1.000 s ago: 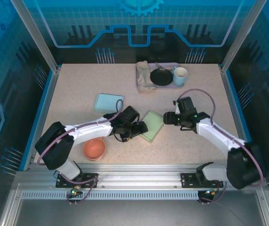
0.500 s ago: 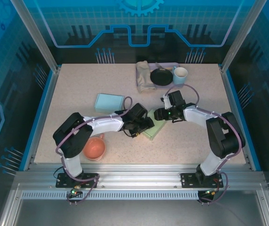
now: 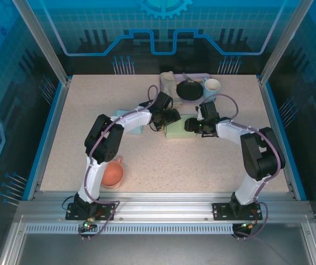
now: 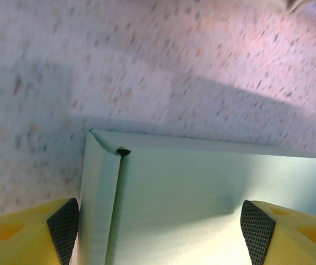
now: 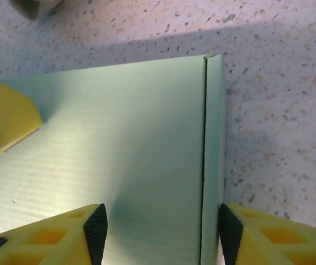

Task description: Fold the paper box

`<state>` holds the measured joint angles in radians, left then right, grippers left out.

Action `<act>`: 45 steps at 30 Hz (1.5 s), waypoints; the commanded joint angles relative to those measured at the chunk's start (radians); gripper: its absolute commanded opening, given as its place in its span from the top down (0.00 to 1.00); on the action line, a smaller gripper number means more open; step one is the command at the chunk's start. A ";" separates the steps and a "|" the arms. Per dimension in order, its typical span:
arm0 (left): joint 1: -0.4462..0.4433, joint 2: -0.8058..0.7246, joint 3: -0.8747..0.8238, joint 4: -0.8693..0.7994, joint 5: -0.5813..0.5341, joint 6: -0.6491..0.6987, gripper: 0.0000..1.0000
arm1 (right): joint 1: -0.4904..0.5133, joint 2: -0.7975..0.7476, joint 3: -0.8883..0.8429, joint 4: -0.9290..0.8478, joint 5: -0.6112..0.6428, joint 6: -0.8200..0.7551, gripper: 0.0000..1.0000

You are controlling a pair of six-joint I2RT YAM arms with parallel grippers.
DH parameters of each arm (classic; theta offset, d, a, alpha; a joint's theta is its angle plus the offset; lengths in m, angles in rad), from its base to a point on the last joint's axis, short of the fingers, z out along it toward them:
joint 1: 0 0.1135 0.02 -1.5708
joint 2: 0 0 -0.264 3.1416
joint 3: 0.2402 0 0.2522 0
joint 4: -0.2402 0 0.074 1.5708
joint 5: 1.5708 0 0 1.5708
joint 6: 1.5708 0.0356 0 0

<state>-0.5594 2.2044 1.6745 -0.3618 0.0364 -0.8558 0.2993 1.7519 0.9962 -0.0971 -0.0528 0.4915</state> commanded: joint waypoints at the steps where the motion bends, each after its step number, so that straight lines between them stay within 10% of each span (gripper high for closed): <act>1: -0.007 0.009 0.074 -0.034 0.000 0.078 0.20 | -0.001 0.024 0.039 0.056 -0.023 0.042 0.41; 18: 0.042 -0.295 -0.039 -0.145 -0.246 0.272 0.01 | -0.110 -0.353 -0.031 -0.121 0.086 -0.163 0.32; 22: 0.082 -0.517 -0.186 -0.077 -0.327 0.392 0.01 | -0.180 -0.478 -0.097 -0.107 0.078 -0.286 0.15; 23: 0.096 -0.580 -0.241 -0.054 -0.362 0.425 0.01 | -0.200 -0.512 -0.126 -0.084 0.081 -0.314 0.01; 27: 0.140 -0.818 -0.493 0.037 -0.680 0.559 0.01 | -0.271 -0.659 -0.309 0.110 0.135 -0.317 0.00; 34: 0.394 -1.082 -0.900 0.302 -0.709 0.595 0.01 | -0.329 -0.674 -0.472 0.250 0.230 -0.414 0.00; 45: 0.635 -0.924 -1.159 0.487 -0.570 0.448 0.01 | -0.378 -0.511 -0.567 0.491 0.207 -0.393 0.00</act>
<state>0.0704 1.2587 0.5503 0.0093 -0.5674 -0.3931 -0.0654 1.2320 0.4416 0.2703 0.1505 0.1104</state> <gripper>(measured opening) 0.988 0.997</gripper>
